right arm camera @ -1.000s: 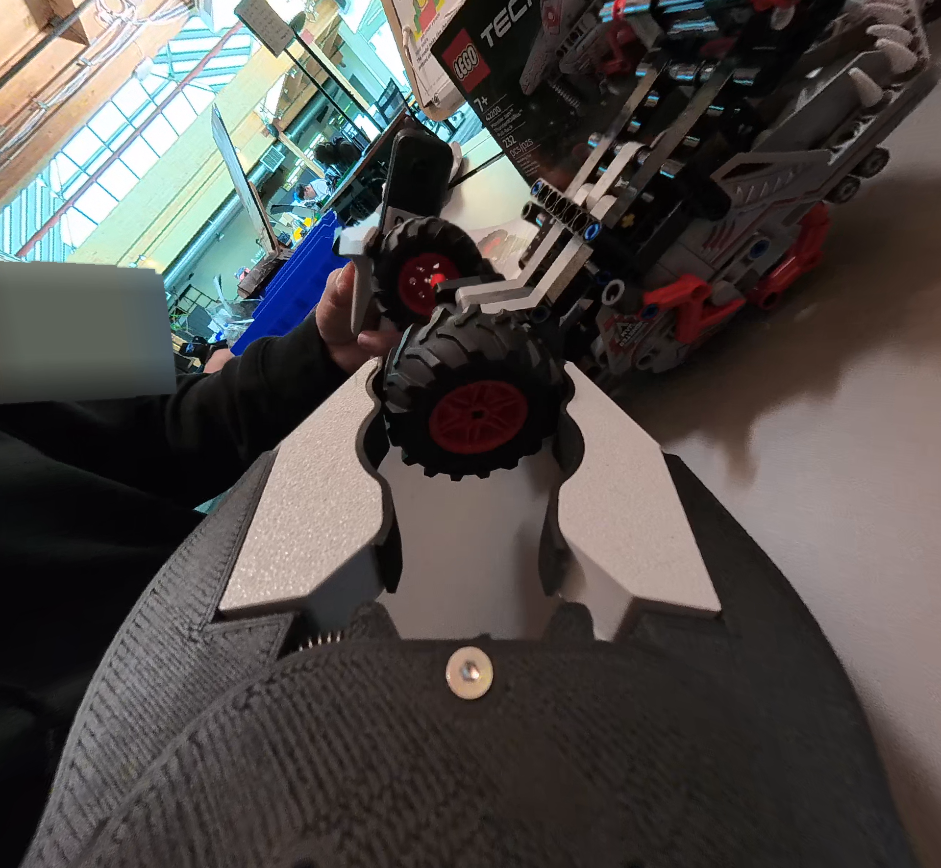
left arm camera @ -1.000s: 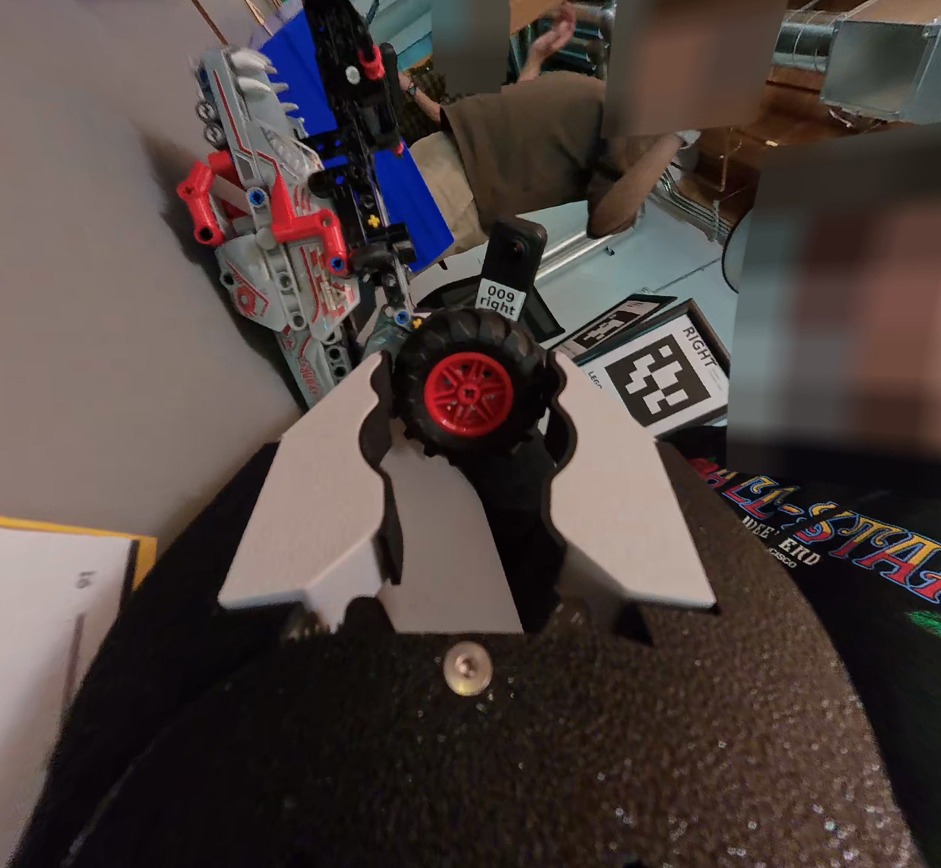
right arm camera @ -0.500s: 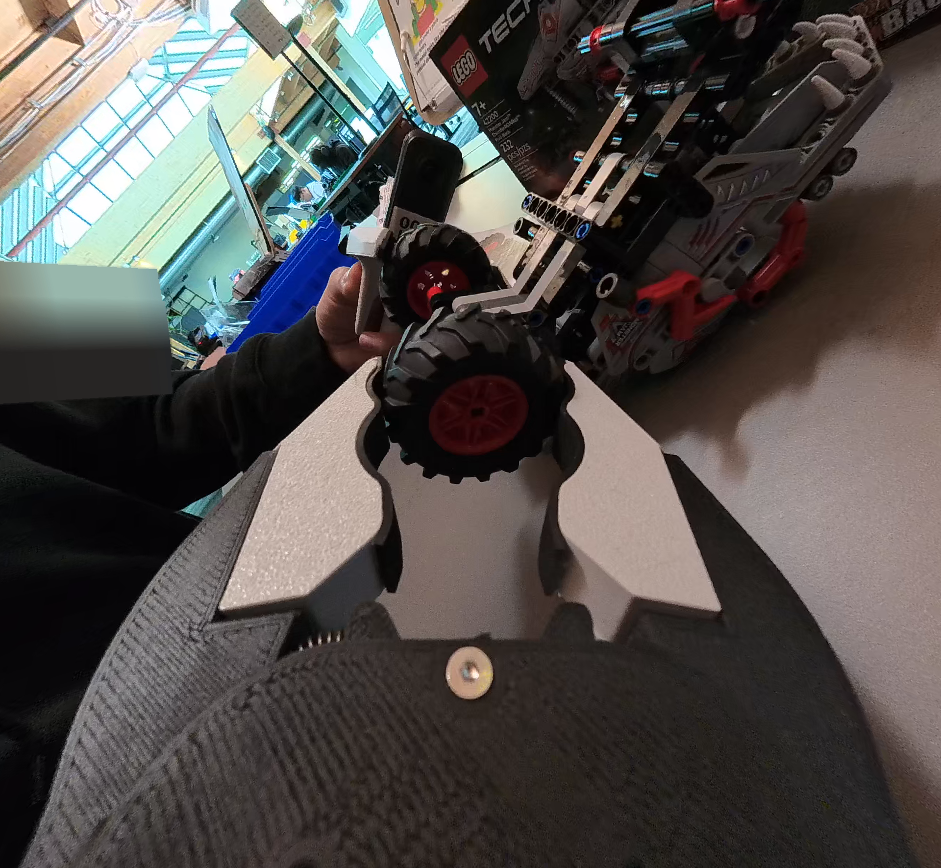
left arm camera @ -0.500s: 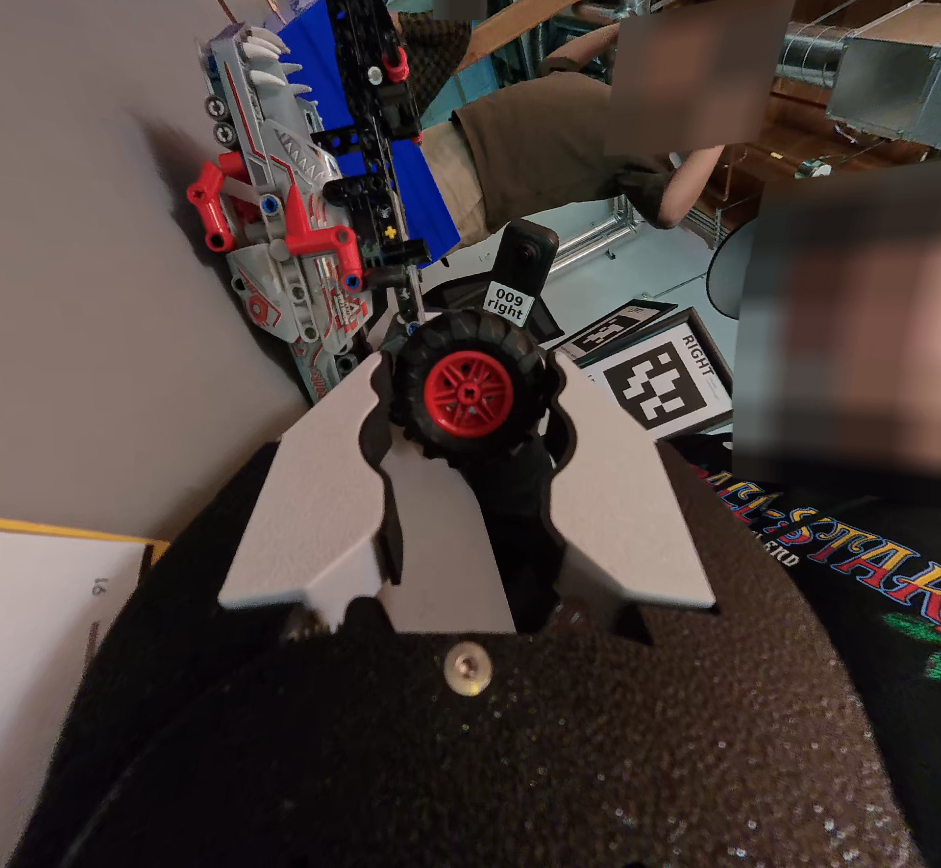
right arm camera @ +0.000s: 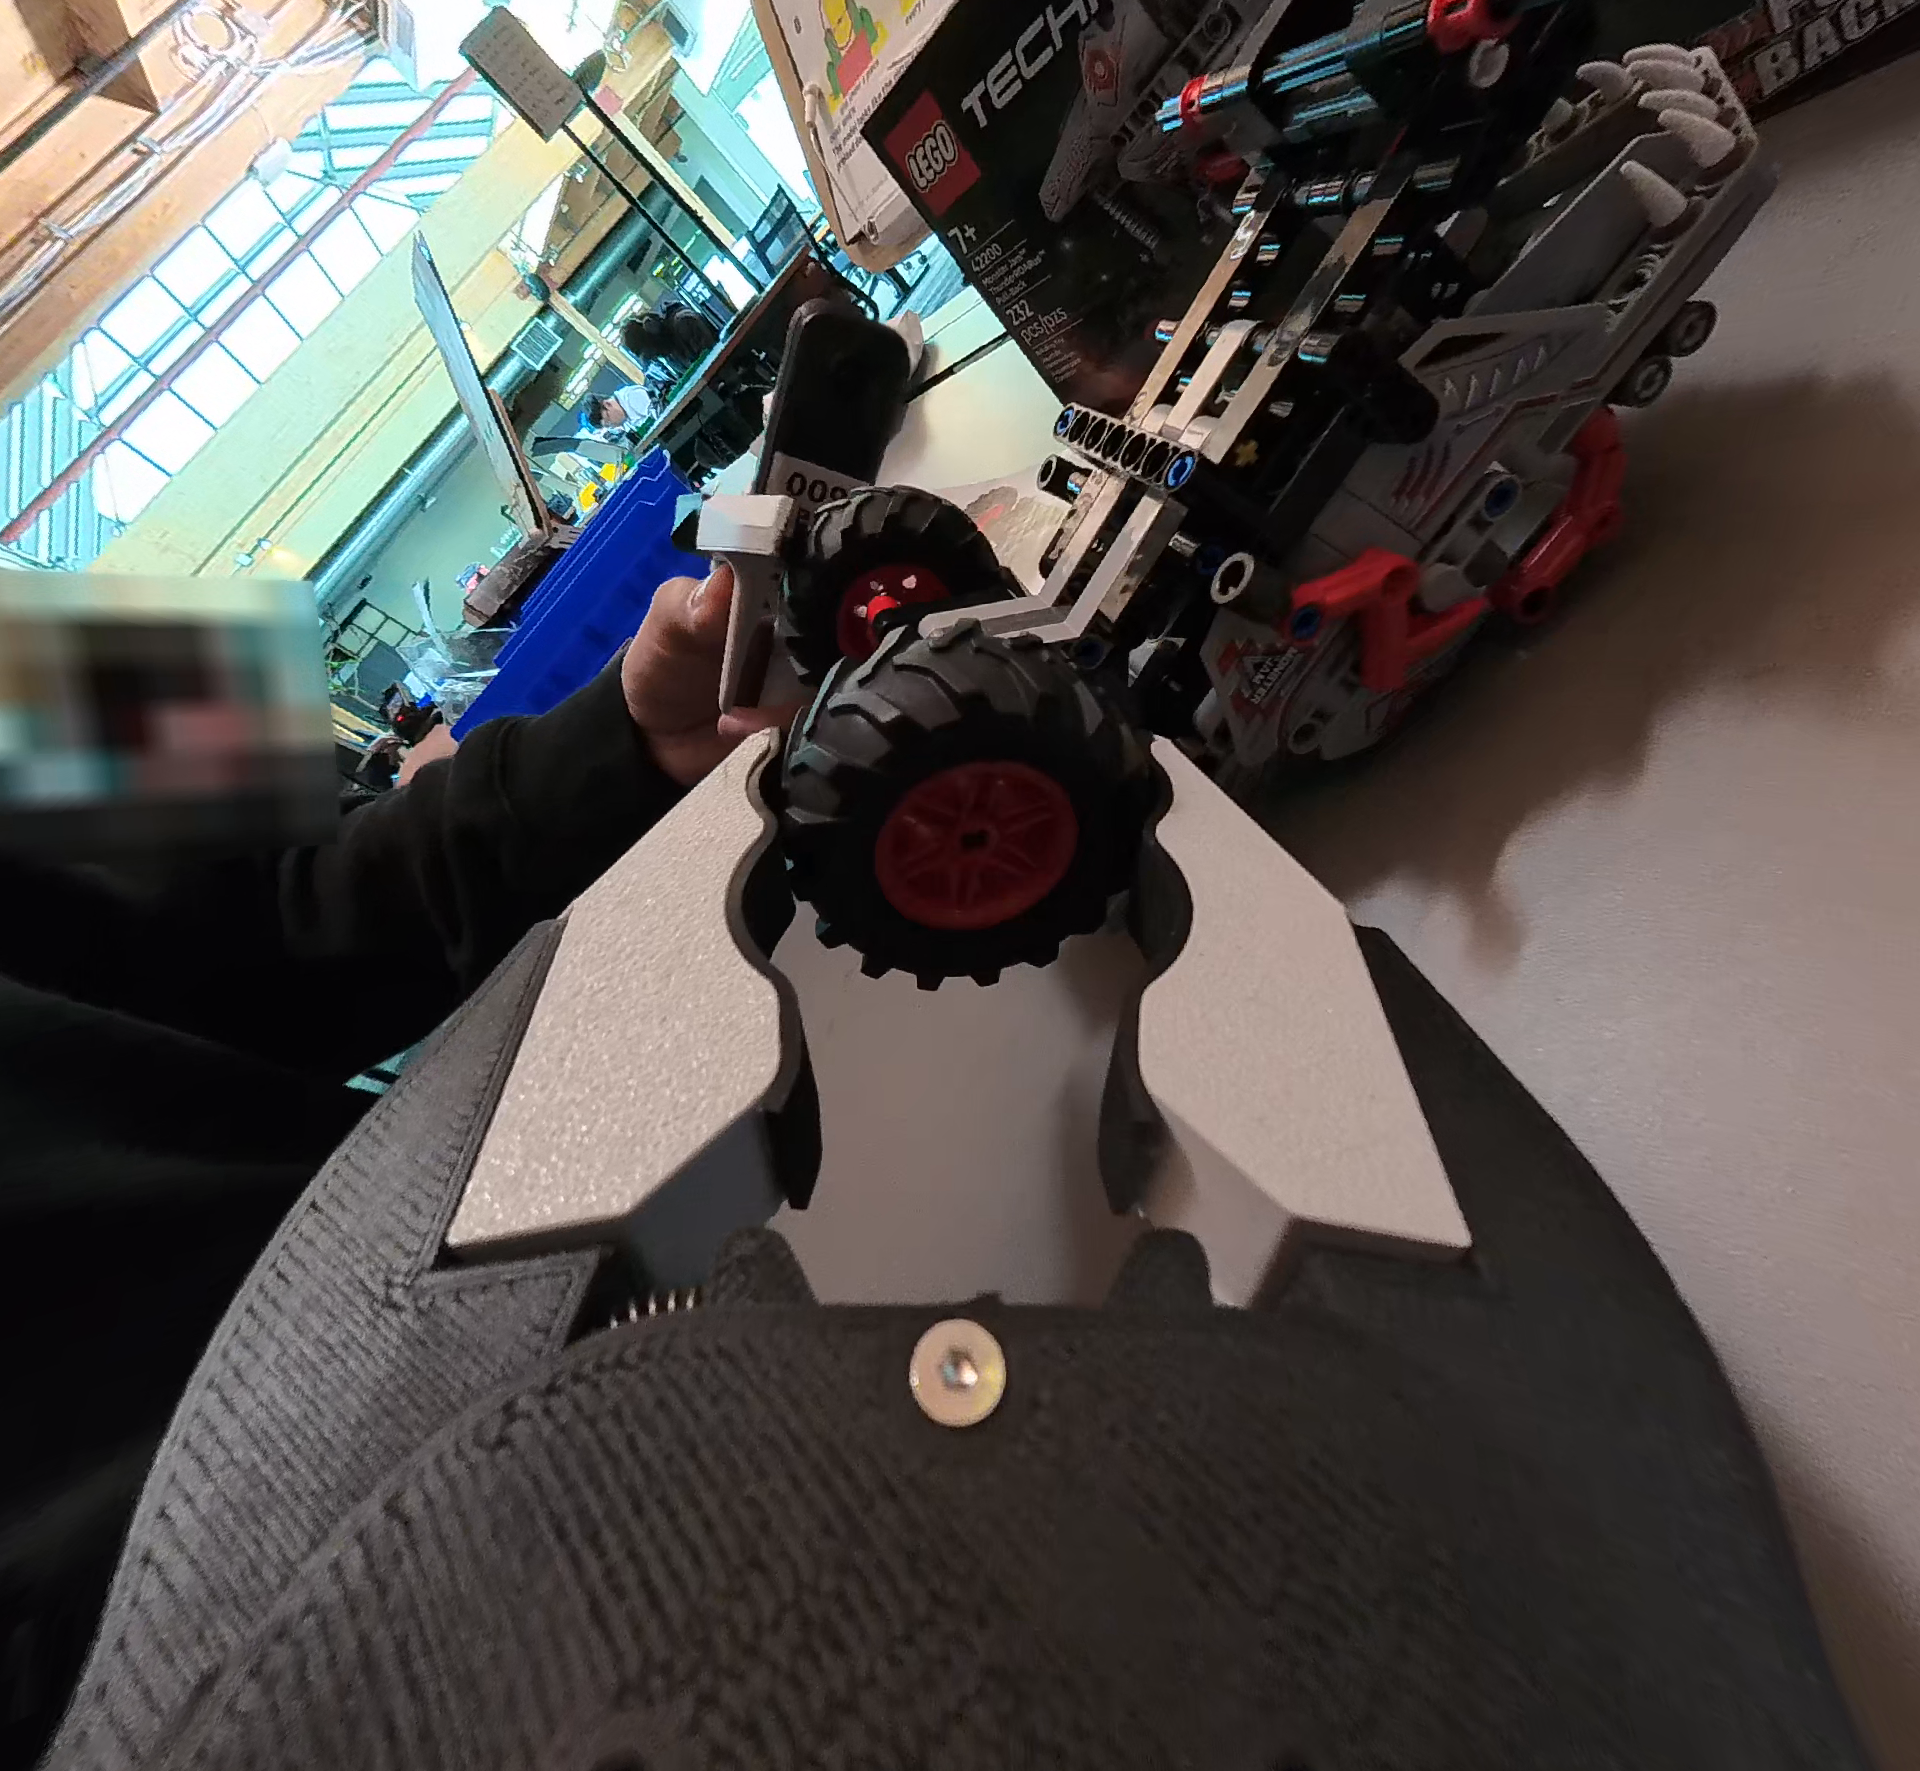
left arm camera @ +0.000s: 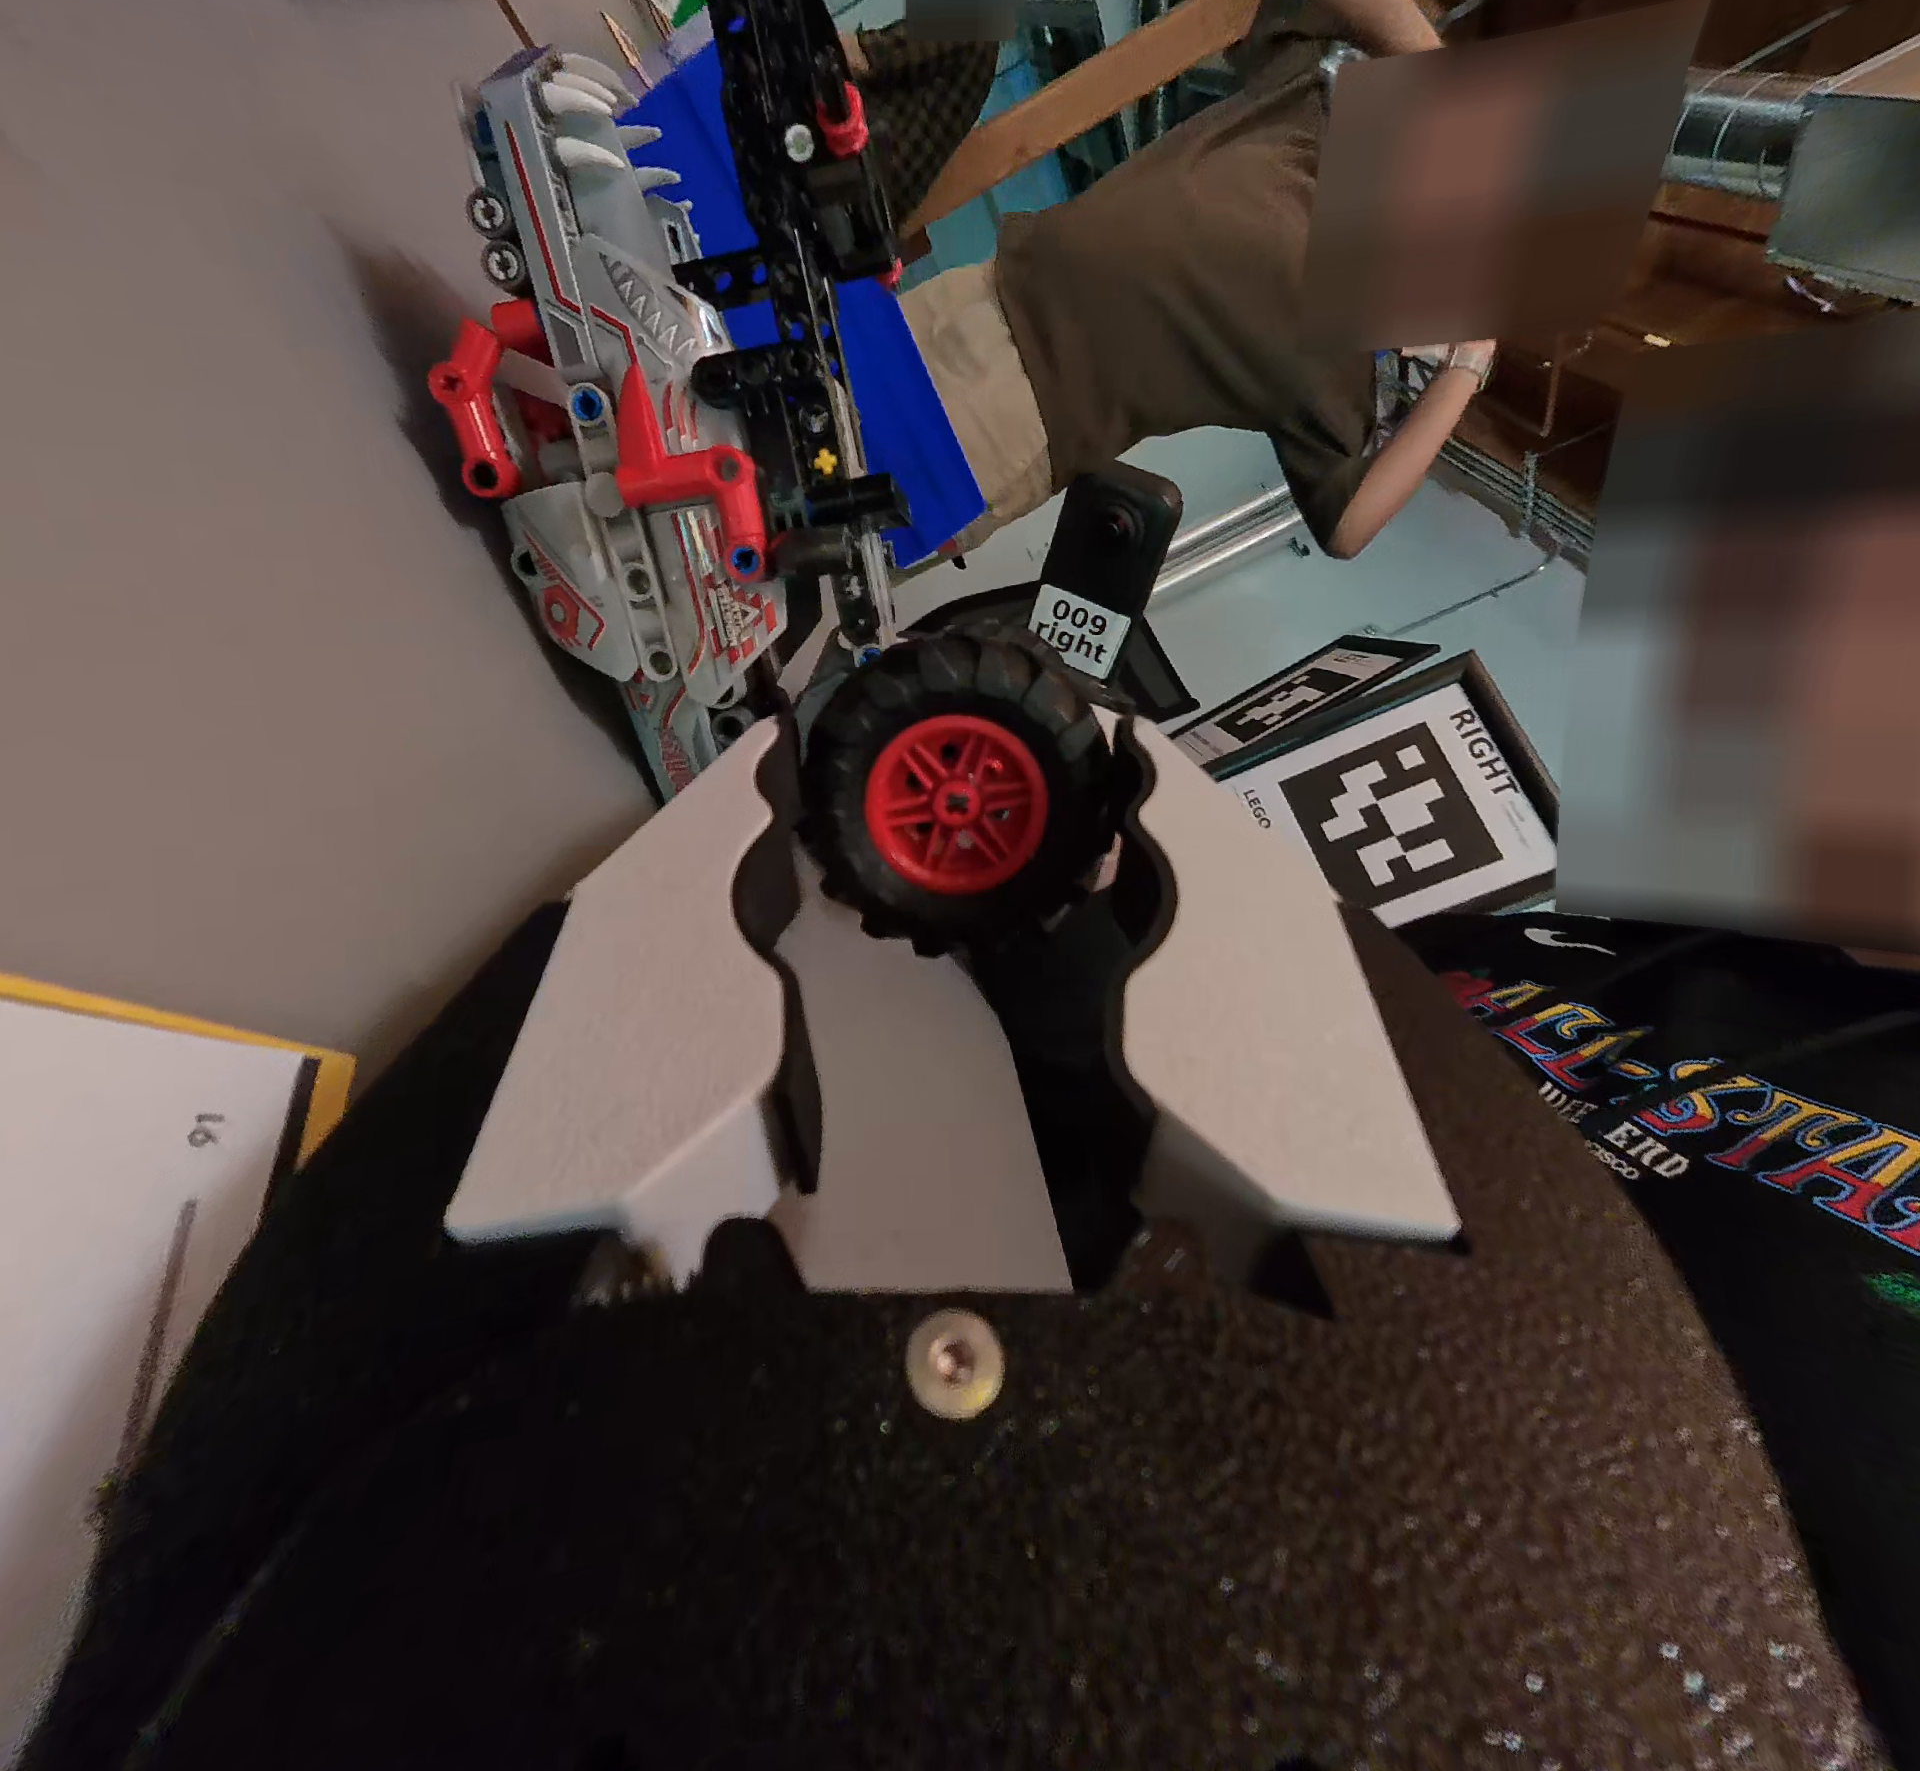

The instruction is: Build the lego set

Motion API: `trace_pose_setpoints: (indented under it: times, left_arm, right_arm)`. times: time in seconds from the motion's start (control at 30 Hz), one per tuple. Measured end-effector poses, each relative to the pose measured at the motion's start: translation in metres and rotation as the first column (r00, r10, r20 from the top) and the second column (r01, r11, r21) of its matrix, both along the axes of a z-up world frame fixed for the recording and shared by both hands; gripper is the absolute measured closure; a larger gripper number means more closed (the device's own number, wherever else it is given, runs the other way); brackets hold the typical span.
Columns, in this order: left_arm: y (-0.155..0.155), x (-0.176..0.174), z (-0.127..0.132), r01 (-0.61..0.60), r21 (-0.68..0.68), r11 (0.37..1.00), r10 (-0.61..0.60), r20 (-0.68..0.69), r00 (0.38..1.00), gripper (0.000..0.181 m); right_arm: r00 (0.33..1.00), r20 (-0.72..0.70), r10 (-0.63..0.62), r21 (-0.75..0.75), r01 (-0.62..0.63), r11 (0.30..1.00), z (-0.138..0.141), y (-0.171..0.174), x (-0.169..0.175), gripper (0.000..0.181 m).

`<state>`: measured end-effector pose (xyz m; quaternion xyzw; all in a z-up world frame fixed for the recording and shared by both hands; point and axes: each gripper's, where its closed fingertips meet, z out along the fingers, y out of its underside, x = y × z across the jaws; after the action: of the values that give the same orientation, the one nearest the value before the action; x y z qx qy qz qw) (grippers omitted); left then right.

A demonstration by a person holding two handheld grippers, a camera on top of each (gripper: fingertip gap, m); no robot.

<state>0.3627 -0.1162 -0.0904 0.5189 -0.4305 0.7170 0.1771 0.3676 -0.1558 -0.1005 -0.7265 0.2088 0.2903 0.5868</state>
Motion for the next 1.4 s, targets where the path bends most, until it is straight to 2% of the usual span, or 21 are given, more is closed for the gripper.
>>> trace_pose_setpoints:
  times: [0.03, 0.23, 0.8, 0.97, 1.03, 1.13, 1.3, 1.4]
  left_arm:
    - [0.000, 0.000, 0.000, -0.010, 0.003, 1.000, 0.010, 0.003, 1.000, 0.123]
    - [0.000, 0.000, 0.002, -0.060, 0.069, 0.996, 0.056, 0.062, 0.997, 0.123]
    - [-0.005, 0.001, 0.005, -0.071, 0.074, 0.995, 0.064, 0.091, 0.994, 0.123]
    - [-0.004, 0.000, 0.006, -0.061, 0.072, 0.996, 0.053, 0.104, 0.993, 0.123]
    - [-0.006, -0.001, 0.006, -0.051, 0.075, 0.996, 0.043, 0.108, 0.993, 0.123]
    - [-0.009, -0.003, 0.007, -0.031, 0.085, 0.996, 0.021, 0.117, 0.993, 0.123]
    - [-0.013, -0.002, 0.005, -0.018, 0.115, 0.993, 0.003, 0.128, 0.992, 0.123]
    - [-0.014, -0.003, 0.006, -0.007, 0.089, 0.996, -0.003, 0.113, 0.994, 0.123]
  right_arm:
    - [1.000, 0.000, -0.002, -0.001, 0.002, 1.000, 0.000, 0.000, 0.000, 0.117]
    - [1.000, -0.002, -0.003, 0.001, 0.003, 1.000, 0.000, 0.000, 0.001, 0.117]
    - [1.000, -0.008, 0.003, 0.013, -0.003, 1.000, 0.002, 0.001, 0.000, 0.116]
    - [0.999, 0.016, 0.049, 0.052, -0.050, 0.997, 0.009, -0.001, -0.004, 0.101]
    - [0.998, 0.056, 0.039, 0.053, -0.042, 0.998, 0.010, -0.005, 0.001, 0.104]
    - [0.996, 0.084, 0.042, 0.049, -0.046, 0.998, 0.011, -0.010, 0.007, 0.118]
    - [0.992, 0.114, 0.062, 0.049, -0.068, 0.996, 0.012, -0.011, 0.008, 0.118]
    - [0.991, 0.119, 0.059, 0.051, -0.065, 0.997, 0.012, -0.011, 0.008, 0.119]
